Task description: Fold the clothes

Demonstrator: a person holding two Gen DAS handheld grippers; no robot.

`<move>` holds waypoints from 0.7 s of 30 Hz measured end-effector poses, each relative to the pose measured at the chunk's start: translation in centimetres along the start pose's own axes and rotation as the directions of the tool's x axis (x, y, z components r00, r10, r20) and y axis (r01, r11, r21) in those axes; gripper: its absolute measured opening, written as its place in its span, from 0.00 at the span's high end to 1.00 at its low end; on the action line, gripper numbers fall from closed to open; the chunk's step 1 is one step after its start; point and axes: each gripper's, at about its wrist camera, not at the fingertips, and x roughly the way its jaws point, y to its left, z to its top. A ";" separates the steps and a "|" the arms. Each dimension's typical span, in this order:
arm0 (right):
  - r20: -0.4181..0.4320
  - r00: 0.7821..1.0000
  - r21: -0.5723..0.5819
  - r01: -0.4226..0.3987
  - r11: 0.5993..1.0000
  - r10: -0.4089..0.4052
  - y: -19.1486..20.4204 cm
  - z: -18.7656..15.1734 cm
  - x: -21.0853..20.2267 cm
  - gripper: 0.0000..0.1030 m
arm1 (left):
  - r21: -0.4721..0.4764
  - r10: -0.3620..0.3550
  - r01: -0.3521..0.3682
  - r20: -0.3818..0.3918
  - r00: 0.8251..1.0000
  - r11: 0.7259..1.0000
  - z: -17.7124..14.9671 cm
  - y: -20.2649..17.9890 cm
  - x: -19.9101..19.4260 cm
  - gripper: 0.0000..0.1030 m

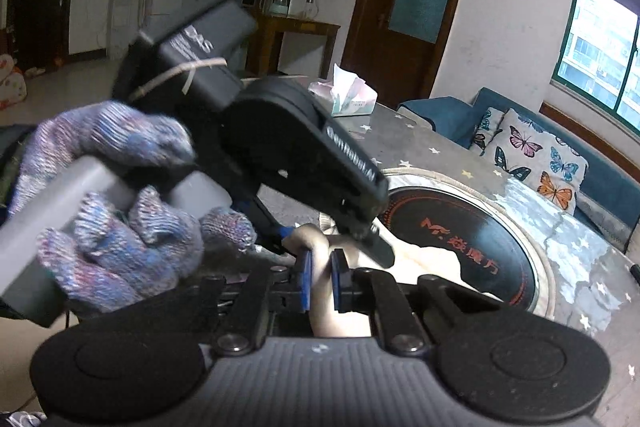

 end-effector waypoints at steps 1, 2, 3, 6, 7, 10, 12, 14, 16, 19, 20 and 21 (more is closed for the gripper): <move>-0.001 1.000 0.005 -0.006 1.000 0.006 -0.1 -0.1 0.0 0.91 | -0.009 -0.003 0.003 -0.003 1.000 1.000 0.0 0.1 0.2 0.74; -0.004 1.000 0.012 -0.012 1.000 0.012 -0.2 -0.1 -0.1 0.91 | -0.015 -0.004 0.004 -0.003 1.000 1.000 0.0 0.3 0.3 0.80; -0.006 1.000 0.019 -0.019 1.000 0.019 -0.3 -0.2 -0.1 0.91 | -0.017 0.001 -0.001 0.000 1.000 1.000 0.0 0.4 0.3 0.82; -0.008 0.999 0.075 -0.048 0.996 0.049 -1.4 -0.5 -0.6 0.90 | -0.020 0.017 -0.017 0.007 1.000 1.000 0.0 0.8 0.4 0.84; -0.009 0.998 0.092 -0.054 0.994 0.055 -1.9 -0.6 -0.9 0.90 | -0.019 0.020 -0.020 0.008 1.000 1.000 0.0 0.9 0.4 0.85; -0.025 1.000 0.129 -0.010 0.992 0.013 -4.0 -1.5 -1.4 0.89 | -0.019 0.026 -0.026 0.011 1.000 0.999 -0.1 1.0 0.5 0.85; -0.053 0.998 0.160 0.050 0.986 -0.042 -5.9 -2.2 -1.3 0.89 | -0.018 0.030 -0.030 0.013 0.999 0.999 -0.2 1.0 0.5 0.85; -0.083 0.992 0.195 0.113 0.974 -0.099 -7.9 -3.1 -1.2 0.89 | -0.016 0.035 -0.035 0.015 0.999 0.999 -0.2 1.1 0.5 0.85; -0.110 0.982 0.230 0.178 0.957 -0.156 -10.1 -4.1 -1.3 0.89 | -0.011 0.041 -0.040 0.018 0.999 0.999 -0.2 1.0 0.5 0.85; -0.142 0.967 0.296 0.247 0.923 -0.213 -12.9 -5.6 -1.4 0.89 | -0.008 0.047 -0.047 0.023 0.999 0.999 -0.3 0.9 0.5 0.85; -0.154 0.961 0.317 0.268 0.910 -0.229 -13.8 -6.1 -1.5 0.89 | -0.007 0.050 -0.050 0.024 0.998 0.999 -0.3 0.9 0.5 0.85; -0.166 0.956 0.338 0.284 0.897 -0.240 -14.6 -6.6 -1.4 0.89 | -0.006 0.053 -0.053 0.025 0.998 0.999 -0.3 0.9 0.5 0.85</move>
